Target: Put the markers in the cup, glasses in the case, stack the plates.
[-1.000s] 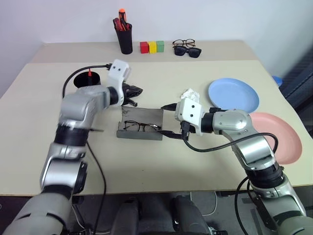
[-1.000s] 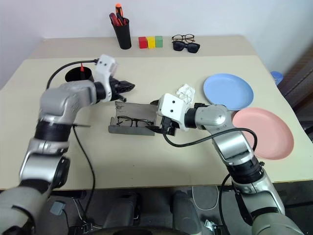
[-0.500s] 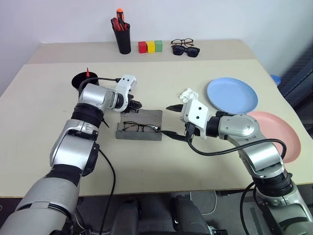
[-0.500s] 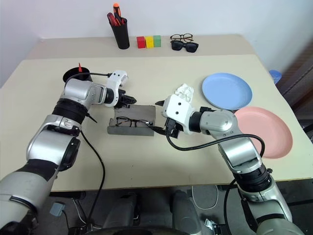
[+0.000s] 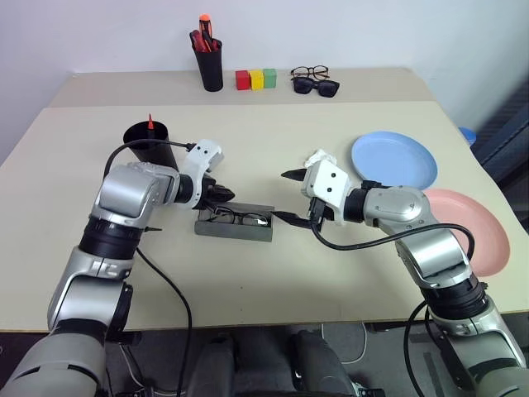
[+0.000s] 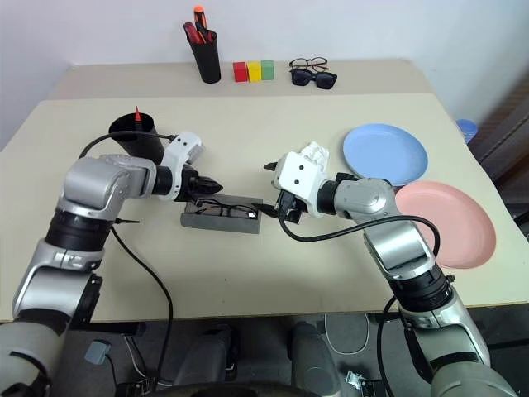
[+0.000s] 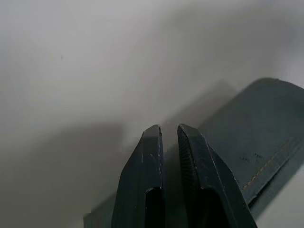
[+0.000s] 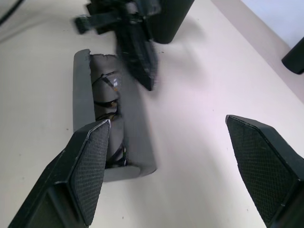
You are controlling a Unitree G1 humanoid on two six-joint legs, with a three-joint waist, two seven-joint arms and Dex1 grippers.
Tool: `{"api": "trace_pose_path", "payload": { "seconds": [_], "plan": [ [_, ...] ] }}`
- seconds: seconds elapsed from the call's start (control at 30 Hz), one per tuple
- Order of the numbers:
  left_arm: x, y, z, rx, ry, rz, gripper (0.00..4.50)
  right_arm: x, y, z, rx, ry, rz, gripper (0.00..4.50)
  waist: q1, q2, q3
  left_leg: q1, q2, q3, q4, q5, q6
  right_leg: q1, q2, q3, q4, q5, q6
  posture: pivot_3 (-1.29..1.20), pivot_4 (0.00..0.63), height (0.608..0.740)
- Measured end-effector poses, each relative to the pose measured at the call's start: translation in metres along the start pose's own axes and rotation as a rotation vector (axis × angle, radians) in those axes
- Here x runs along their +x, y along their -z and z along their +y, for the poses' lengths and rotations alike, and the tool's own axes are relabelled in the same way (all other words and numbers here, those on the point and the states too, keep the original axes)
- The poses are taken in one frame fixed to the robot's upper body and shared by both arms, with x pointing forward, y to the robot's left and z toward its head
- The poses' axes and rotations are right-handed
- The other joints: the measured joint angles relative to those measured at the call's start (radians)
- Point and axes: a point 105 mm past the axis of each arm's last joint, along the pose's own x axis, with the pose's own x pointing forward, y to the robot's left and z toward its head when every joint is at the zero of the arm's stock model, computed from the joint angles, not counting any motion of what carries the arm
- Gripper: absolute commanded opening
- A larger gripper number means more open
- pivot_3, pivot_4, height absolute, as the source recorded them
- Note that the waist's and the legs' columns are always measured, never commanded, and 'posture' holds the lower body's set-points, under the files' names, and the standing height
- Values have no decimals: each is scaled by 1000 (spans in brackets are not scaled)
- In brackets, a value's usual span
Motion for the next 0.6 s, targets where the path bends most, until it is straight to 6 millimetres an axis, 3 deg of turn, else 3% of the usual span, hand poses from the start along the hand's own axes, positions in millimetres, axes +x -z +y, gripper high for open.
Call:
{"api": "trace_pose_path", "payload": {
  "seconds": [0.17,0.4,0.5,0.6],
  "plan": [
    [-12,23,-23,61,79,-5,516,1,15,-12,11,64,57,3959,-2,0,0,0,1,0,0,0,0,0,0,0,0,0,0,0,150,740],
    [-21,32,-25,126,67,-57,516,-1,32,-36,15,184,144,3959,0,0,0,1,0,1,-1,0,0,1,0,0,0,0,0,0,150,740],
    [-23,19,-29,197,72,-260,516,-6,51,-55,79,289,216,3959,1,0,0,0,1,1,0,0,0,0,-1,0,0,0,0,0,150,740],
    [-39,-2,-24,287,7,-440,516,-8,66,-72,165,393,257,3959,1,0,0,1,1,1,-1,0,0,0,-1,0,-1,0,0,0,150,740]
  ]
}}
